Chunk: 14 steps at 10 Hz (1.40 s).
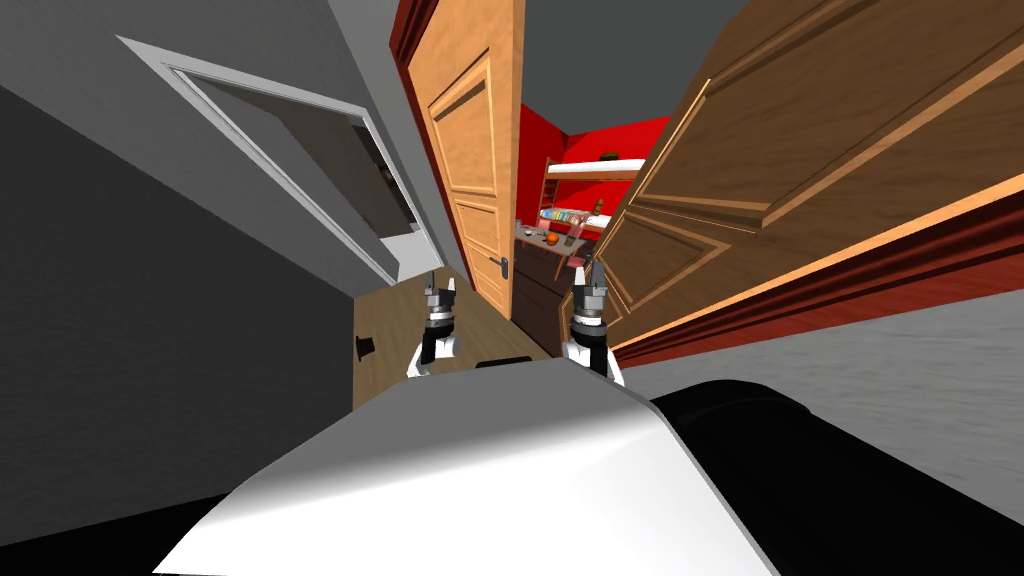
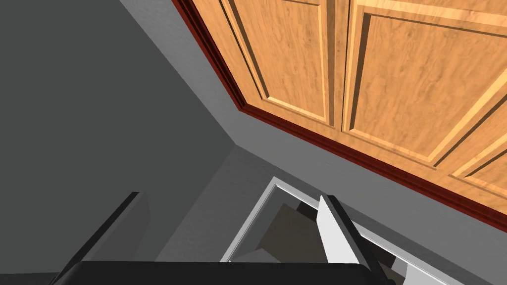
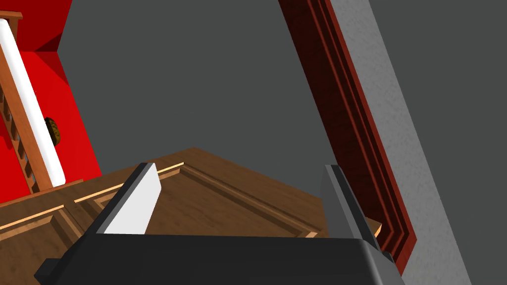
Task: Push the door open
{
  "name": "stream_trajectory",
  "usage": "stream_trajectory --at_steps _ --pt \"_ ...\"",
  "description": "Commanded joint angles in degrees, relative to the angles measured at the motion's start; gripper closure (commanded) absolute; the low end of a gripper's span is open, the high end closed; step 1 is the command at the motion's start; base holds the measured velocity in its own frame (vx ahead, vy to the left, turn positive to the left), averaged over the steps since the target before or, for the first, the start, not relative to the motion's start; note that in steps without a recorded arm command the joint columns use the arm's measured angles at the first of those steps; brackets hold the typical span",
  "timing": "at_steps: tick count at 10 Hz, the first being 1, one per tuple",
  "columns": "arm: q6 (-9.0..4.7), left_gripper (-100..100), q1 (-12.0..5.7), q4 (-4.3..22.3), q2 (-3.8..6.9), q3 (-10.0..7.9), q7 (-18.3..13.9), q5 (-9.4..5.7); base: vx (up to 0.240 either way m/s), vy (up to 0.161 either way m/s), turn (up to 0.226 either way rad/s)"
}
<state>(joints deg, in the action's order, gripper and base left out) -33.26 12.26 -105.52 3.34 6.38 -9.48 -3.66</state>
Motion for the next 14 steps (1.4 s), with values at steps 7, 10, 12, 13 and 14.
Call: stream_trajectory --at_steps 7,10,12,13,14 --pt "2.42 -100 -7.46 12.05 0.82 4.17 -0.08 0.65 0.083 0.1 -0.092" --pt "3.32 -100 -10.55 17.1 0.95 5.86 -0.1 0.92 0.081 0.101 -0.093" --pt "3.62 -100 -11.58 18.78 0.94 6.43 -0.11 1.01 0.063 0.088 -0.071" --pt "3.92 -100 -12.61 20.46 0.92 6.99 -0.12 1.1 0.033 0.061 -0.047" --pt "4.22 -100 -13.64 22.14 0.91 7.56 -0.12 1.19 0.053 0.071 -0.104"
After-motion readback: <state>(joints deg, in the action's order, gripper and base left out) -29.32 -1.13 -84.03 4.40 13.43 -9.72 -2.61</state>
